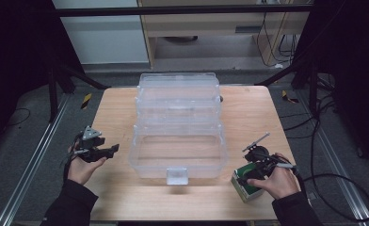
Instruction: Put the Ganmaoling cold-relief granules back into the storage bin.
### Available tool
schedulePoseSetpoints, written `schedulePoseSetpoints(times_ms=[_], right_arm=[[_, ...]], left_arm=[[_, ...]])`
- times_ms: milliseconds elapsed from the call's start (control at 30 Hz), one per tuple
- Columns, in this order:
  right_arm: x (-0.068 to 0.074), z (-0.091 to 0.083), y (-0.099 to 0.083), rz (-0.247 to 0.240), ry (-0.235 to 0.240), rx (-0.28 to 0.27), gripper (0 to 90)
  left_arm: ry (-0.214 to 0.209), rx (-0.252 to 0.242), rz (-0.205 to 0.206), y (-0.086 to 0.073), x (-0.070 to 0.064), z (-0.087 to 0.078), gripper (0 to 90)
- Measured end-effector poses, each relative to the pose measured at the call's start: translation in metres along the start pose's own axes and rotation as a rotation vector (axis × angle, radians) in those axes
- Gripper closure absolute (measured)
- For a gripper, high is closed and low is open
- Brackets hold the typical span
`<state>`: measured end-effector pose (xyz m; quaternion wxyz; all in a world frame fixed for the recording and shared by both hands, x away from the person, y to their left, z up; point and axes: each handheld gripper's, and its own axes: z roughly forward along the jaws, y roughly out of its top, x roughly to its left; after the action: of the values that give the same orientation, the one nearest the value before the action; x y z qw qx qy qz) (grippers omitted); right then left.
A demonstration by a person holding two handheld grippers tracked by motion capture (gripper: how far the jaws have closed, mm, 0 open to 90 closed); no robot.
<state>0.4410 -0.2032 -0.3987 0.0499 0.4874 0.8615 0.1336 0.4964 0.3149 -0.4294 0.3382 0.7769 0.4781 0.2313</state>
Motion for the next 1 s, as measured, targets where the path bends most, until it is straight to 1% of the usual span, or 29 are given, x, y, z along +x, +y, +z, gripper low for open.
schedulePoseSetpoints(times_ms=[33,67,100,233,400,533,633,800,933,1000], right_arm=[[0.000,0.001,0.000,0.008,-0.005,0.007,5.5],[-0.001,0.002,0.000,-0.001,-0.011,0.003,5.2],[-0.001,0.003,0.000,0.003,-0.012,0.010,5.1],[-0.003,0.007,-0.001,0.009,-0.009,0.009,5.5],[-0.003,0.012,-0.001,0.016,0.003,0.032,5.6],[-0.003,0.016,0.000,0.012,0.008,0.052,6.1],[-0.004,0.018,0.000,0.016,0.014,0.055,7.4],[-0.005,0.020,0.001,0.011,0.012,0.075,9.4],[-0.006,0.023,0.000,0.015,0.015,0.088,10.3],[-0.006,0.024,0.000,0.029,0.017,0.095,10.7]], left_arm=[[0.002,0.002,0.001,0.000,0.000,0.000,32.6],[0.003,0.005,0.002,0.000,0.000,0.000,32.5],[0.004,0.005,0.004,0.000,0.000,0.000,32.5],[0.004,0.005,0.003,0.000,0.000,0.000,32.3],[0.004,0.008,0.002,-0.001,0.000,0.001,32.2],[0.003,0.014,0.005,-0.001,0.000,0.002,32.1],[0.002,0.019,0.010,-0.001,0.000,0.002,31.9],[0.003,0.022,0.013,-0.001,0.000,0.002,31.8],[0.003,0.024,0.015,-0.001,-0.001,0.002,31.7],[0.002,0.025,0.014,-0.001,-0.001,0.003,31.7]])
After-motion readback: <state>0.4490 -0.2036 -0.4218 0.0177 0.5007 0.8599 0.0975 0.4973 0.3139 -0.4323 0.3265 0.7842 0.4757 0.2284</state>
